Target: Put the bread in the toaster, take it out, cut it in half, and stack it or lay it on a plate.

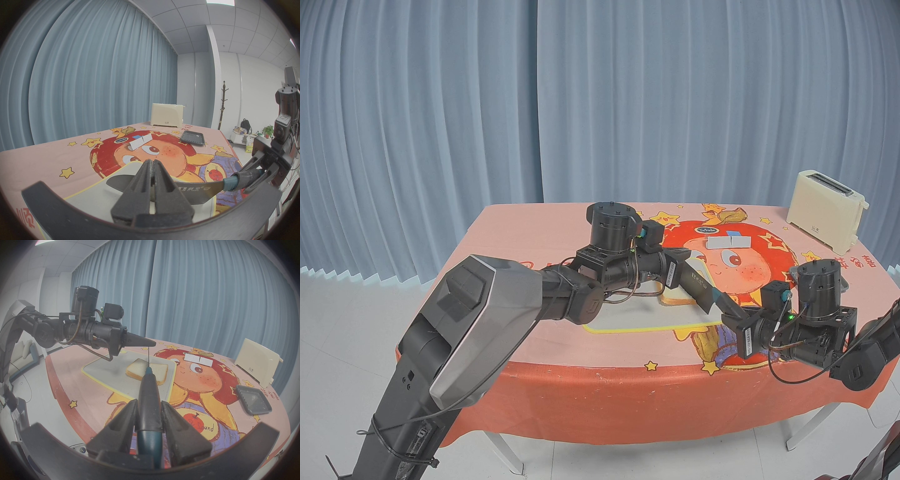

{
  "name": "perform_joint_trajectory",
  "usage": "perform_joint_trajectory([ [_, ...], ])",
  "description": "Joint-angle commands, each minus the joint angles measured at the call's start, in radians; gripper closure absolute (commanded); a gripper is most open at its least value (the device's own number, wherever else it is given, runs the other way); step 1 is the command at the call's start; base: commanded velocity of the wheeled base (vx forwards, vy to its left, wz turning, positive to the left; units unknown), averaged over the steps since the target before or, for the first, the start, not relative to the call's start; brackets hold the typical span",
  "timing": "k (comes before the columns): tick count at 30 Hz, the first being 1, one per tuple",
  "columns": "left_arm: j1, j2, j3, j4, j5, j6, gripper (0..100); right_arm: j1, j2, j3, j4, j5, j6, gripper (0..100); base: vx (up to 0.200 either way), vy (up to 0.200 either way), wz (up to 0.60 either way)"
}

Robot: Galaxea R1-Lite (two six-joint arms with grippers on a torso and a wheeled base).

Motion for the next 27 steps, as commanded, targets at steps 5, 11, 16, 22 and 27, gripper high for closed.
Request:
perform_joint_trajectory([
  [5, 0.001, 0.056, 0.000, -0.011, 0.011, 0.007, 100, 0.002, -0.010, -0.003, 0.000, 0.002, 0.003, 100, 0.000, 0.000, 0.00],
  [11, -0.017, 0.075, 0.000, -0.025, 0.014, 0.022, 100, -0.007, -0.008, -0.011, -0.037, 0.002, 0.003, 100, 0.000, 0.000, 0.00],
  [16, -0.024, 0.065, 0.000, -0.022, 0.014, 0.020, 100, -0.007, -0.001, 0.001, -0.045, 0.002, 0.000, 100, 0.000, 0.000, 0.00],
  [22, -0.020, 0.043, 0.000, -0.022, 0.015, 0.014, 100, -0.005, 0.001, 0.012, -0.042, 0.001, -0.002, 100, 0.000, 0.000, 0.00],
  [27, -0.020, 0.042, 0.000, -0.019, 0.015, 0.014, 100, -0.007, 0.002, 0.018, -0.040, 0.001, -0.002, 100, 0.000, 0.000, 0.00],
])
